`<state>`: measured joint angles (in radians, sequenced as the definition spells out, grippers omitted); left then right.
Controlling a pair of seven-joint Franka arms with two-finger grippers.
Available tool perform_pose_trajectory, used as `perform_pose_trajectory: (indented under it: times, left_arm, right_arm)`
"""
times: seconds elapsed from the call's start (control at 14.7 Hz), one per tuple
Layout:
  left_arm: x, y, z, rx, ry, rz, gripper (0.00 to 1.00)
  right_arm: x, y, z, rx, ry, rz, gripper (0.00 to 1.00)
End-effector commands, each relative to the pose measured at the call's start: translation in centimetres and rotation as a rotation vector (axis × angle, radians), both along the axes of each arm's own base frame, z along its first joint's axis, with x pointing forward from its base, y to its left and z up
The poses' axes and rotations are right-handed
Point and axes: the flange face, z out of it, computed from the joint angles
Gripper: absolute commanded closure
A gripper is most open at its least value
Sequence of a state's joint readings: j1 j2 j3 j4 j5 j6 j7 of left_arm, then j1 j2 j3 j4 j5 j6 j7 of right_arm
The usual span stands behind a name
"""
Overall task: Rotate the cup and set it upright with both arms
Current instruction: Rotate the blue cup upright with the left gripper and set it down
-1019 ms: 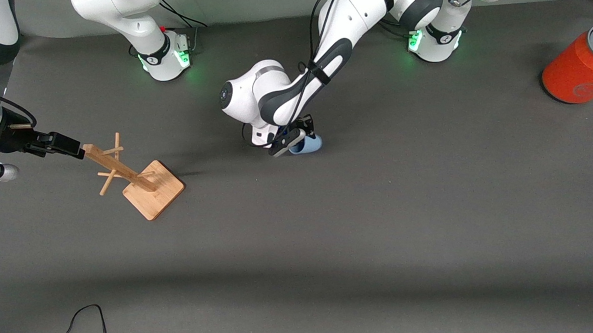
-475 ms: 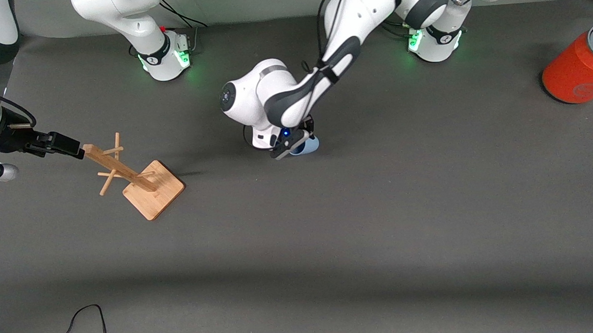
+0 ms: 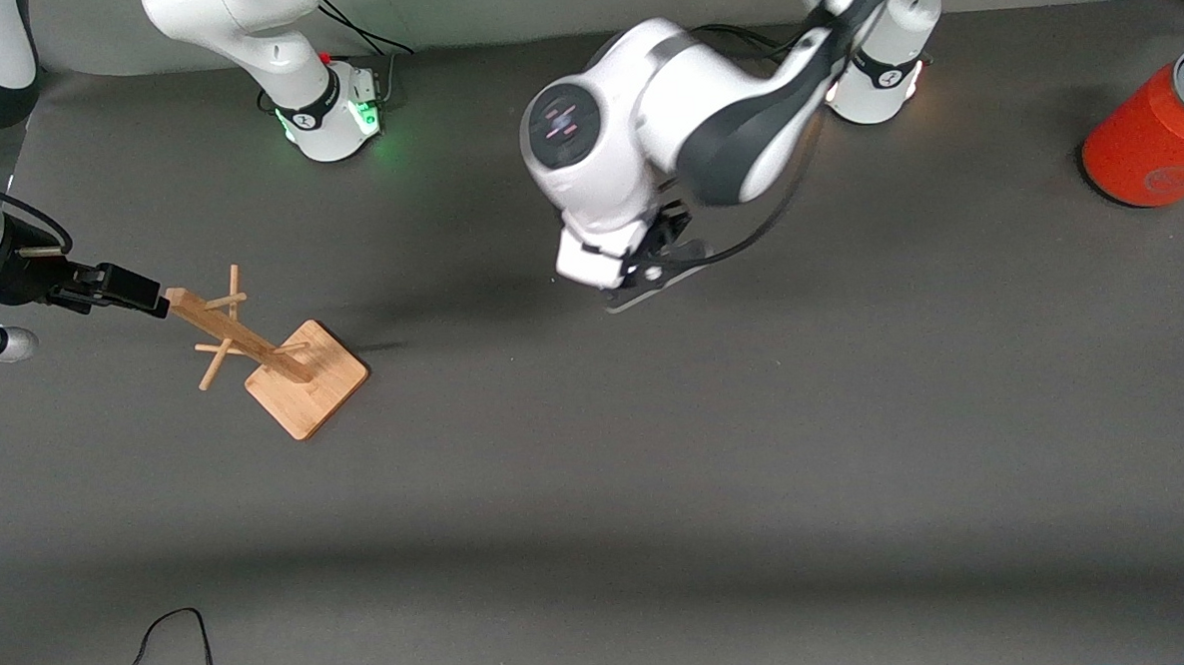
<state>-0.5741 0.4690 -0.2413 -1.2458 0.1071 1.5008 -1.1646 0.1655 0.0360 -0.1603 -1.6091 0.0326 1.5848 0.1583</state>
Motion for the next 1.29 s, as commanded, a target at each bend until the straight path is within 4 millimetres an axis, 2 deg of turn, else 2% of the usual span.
perform_pose_trajectory:
  times: [0.0,0.07,0.14,0.27,0.54,0.75,0.88,0.95,1.22]
  left_arm:
    - [-2.0,6.9,1.9,-0.094,-0.030,-0.016,1.00]
    - [-2.7,8.1,1.5,-0.109,-0.050,-0.046,1.00]
    - [-3.4,9.0,0.3,-0.119,-0.068,-0.081,1.00]
    - [-4.5,10.0,-3.2,-0.141,-0.109,-0.106,1.00]
    - [-5.9,10.3,-11.5,-0.222,-0.206,-0.166,1.00]
    - [-6.2,9.1,-17.7,-0.264,-0.229,-0.203,1.00]
    - [-7.0,7.5,-20.4,-0.255,-0.224,-0.255,1.00]
    - [-7.1,7.4,-21.5,-0.243,-0.217,-0.267,1.00]
    - [-7.2,7.0,-23.7,-0.242,-0.213,-0.288,1.00]
  right_arm:
    - [0.2,0.0,0.3,0.015,0.008,0.013,0.00]
    - [0.2,0.0,0.3,0.015,0.009,0.013,0.00]
    - [0.1,0.1,0.4,0.017,0.006,0.013,0.00]
    - [0.1,0.1,0.4,0.017,0.006,0.013,0.00]
    - [0.1,0.2,0.4,0.017,0.006,0.016,0.00]
    - [0.1,0.1,0.4,0.017,0.008,0.013,0.00]
    - [0.2,0.2,0.3,0.017,0.010,0.015,0.00]
    - [0.2,0.3,0.3,0.018,0.010,0.016,0.00]
    - [0.0,0.3,0.4,0.019,0.016,0.017,0.00]
